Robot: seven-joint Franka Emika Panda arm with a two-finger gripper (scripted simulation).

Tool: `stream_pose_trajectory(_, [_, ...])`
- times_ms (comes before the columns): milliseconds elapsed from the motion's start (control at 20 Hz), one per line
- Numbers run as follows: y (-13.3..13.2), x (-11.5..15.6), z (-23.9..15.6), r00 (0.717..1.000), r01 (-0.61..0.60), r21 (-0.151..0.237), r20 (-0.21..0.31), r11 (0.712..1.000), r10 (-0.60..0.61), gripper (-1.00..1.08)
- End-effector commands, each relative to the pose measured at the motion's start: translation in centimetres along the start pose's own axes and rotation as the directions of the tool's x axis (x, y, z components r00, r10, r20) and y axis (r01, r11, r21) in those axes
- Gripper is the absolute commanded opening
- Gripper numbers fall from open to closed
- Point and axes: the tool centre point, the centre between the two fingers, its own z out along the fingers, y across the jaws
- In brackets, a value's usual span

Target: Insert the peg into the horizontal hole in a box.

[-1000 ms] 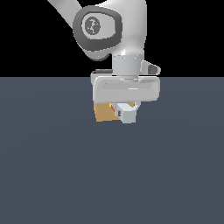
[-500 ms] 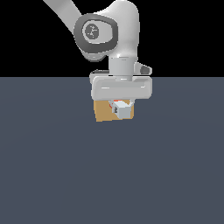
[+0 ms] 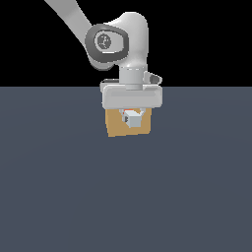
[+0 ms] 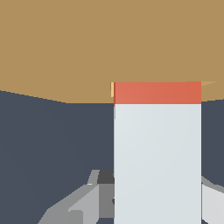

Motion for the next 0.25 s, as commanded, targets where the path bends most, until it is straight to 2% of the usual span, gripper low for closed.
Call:
stream_pose_trajectory(0, [0.22, 1.20, -0.17, 1.000, 0.009, -0.005, -0.004, 1.000, -0.009, -1.00])
stream_pose_trajectory(200, [0.32, 0.81, -0.17, 1.000, 0.009, -0.005, -0.004, 1.000, -0.009, -1.00])
